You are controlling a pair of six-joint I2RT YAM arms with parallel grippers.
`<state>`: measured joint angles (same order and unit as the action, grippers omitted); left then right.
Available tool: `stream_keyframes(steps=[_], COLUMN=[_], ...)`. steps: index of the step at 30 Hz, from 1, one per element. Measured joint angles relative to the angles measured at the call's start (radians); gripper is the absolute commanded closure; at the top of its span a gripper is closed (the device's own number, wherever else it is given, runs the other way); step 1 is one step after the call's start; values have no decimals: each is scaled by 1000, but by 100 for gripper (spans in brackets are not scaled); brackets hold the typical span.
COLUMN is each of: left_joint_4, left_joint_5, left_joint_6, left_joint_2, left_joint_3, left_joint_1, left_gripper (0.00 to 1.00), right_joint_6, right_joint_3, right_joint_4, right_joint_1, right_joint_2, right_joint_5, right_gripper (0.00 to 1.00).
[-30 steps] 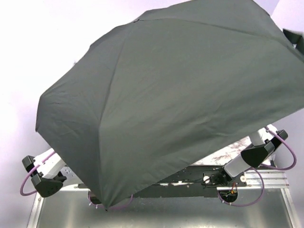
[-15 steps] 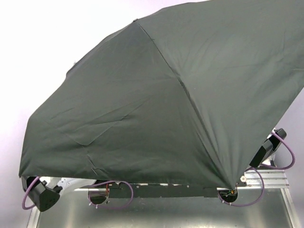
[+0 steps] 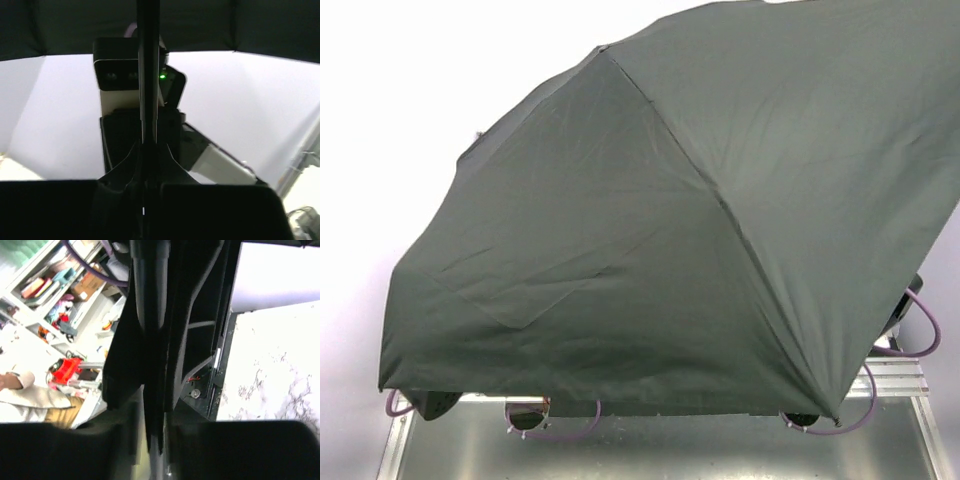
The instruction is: Put away the umbrella
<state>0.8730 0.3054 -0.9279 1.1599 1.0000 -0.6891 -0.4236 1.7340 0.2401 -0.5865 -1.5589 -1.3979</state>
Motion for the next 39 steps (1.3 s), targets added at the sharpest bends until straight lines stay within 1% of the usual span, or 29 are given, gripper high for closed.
stream_keyframes(steps=[1,2,3,6,7,9,12,13,14,15,17,18,19,20,21,23,24,26,27,29,30,32,34,36,38,39], left_joint_4=[-8,-43,-115,-327,-413,-522,-626,-644,-661,-674,-692,-695,-698,-696,-696,-676,-648,-595,-561,-485,-463,-381,-257,-166,-101,-78], left_joint_5=[-1,-12,-46,-176,-238,-327,-462,-504,-537,-565,-606,-622,-635,-639,-639,-637,-632,-610,-587,-533,-513,-439,-347,-282,-222,-196], left_joint_6=[6,26,56,125,149,182,225,236,248,256,276,287,297,301,304,307,313,296,296,279,270,224,158,107,78,64], left_joint_2=[-4,-14,-34,-80,-92,-98,-87,-80,-72,-65,-43,-30,-18,-10,-7,-8,-14,-34,-46,-97,-109,-130,-129,-109,-82,-70], left_joint_3=[0,3,12,66,103,161,231,248,264,276,299,307,311,311,311,298,279,230,203,102,78,17,-45,-70,-71,-66], left_joint_1=[0,0,-6,-34,-48,-70,-103,-112,-123,-130,-147,-153,-156,-157,-156,-156,-155,-154,-155,-143,-138,-95,-29,14,29,31], left_gripper=[100,100,100,100,100,100,100,100,100,100,100,100,100,100,94,58,42,27,24,22,22,24,27,30,36,47], right_joint_6=[10,40,65,187,217,256,298,309,319,327,339,343,344,340,333,322,318,286,264,205,175,114,44,-25,-83,-105], right_joint_3=[0,1,4,40,50,61,62,62,62,63,63,63,63,63,63,62,62,60,55,41,32,8,-29,-66,-99,-111], right_joint_4=[7,26,51,158,180,208,228,232,237,241,242,245,247,254,261,258,259,246,233,198,175,121,46,-25,-89,-113], right_joint_1=[5,8,10,20,23,26,26,24,22,19,16,15,13,12,12,13,13,13,13,19,20,24,25,26,27,27], right_joint_2=[2,3,5,6,7,9,11,10,10,10,10,10,10,9,8,3,3,3,3,3,3,3,6,7,7,8], right_joint_5=[13,35,60,185,219,267,327,346,363,377,400,407,411,419,421,411,409,377,360,315,290,241,191,146,111,96], right_gripper=[52,47,45,44,44,44,44,47,50,57,82,92,99,99,99,99,99,99,99,99,99,100,99,99,99,99])
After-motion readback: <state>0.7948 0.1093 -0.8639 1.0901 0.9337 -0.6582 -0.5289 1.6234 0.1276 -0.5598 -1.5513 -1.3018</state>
